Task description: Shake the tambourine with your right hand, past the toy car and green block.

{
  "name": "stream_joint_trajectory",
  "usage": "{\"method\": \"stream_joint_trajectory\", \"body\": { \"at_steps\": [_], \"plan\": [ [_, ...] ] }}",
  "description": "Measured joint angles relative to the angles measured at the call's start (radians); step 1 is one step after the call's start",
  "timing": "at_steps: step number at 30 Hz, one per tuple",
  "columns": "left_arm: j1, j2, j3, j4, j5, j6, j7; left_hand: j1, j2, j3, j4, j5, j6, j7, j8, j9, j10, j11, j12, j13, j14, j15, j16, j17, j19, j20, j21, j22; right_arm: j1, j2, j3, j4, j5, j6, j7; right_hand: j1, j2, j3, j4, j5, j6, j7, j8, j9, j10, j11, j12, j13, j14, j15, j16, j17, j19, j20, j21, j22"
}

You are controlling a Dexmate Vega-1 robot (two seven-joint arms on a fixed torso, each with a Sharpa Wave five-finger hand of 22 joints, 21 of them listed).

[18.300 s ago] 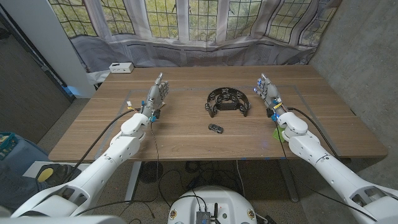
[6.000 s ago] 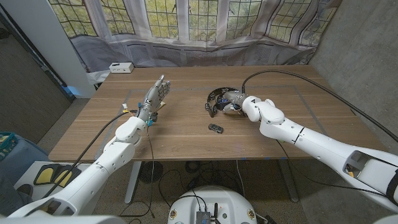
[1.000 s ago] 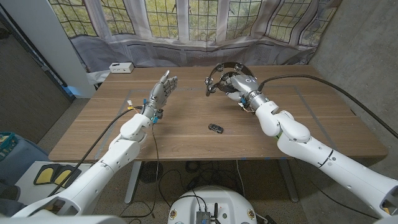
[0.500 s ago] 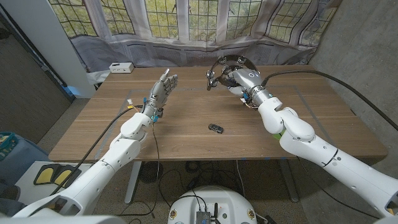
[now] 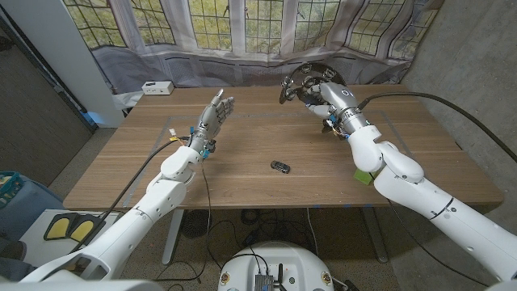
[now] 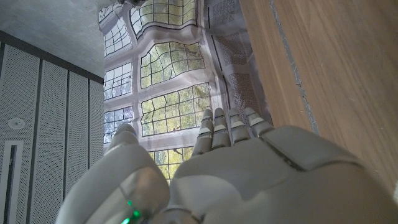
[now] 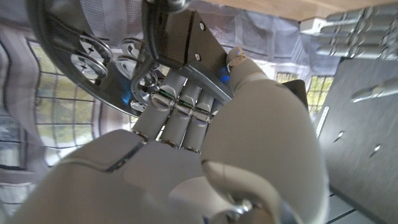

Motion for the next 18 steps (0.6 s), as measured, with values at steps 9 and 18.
{"method": "stream_joint_trajectory", "body": {
  "at_steps": [9,18],
  "plan": [
    [-0.018,-0.014,0.018,0.008,0.009,0.011,-0.002,0.0,0.0,0.0,0.0,0.0,0.005,0.005,0.0,0.0,0.0,0.0,0.0,0.0,0.0,0.0,0.0,0.002,0.0,0.0,0.0,0.0,-0.093,0.055,0.158,0.044,0.258,0.146,-0.159,0.0,0.0,0.0,0.0,0.0,0.002,0.002,-0.004,0.0,0.006,0.006,-0.001,0.0,0.0,0.0,0.0,0.005,0.0,0.0,0.005,0.0],
    [-0.026,-0.021,0.031,0.009,0.018,0.026,0.005,0.0,0.0,0.0,0.0,0.0,0.005,0.005,0.0,0.0,0.011,0.0,0.0,0.0,0.0,0.0,0.0,0.002,0.0,0.0,0.0,0.0,-0.142,0.169,0.286,0.198,0.555,0.416,-0.181,0.0,0.0,0.0,0.0,0.0,0.006,0.006,-0.008,0.0,0.006,0.006,-0.002,0.002,0.003,-0.003,-0.006,0.005,0.0,0.0,0.013,0.0]
  ]
}}
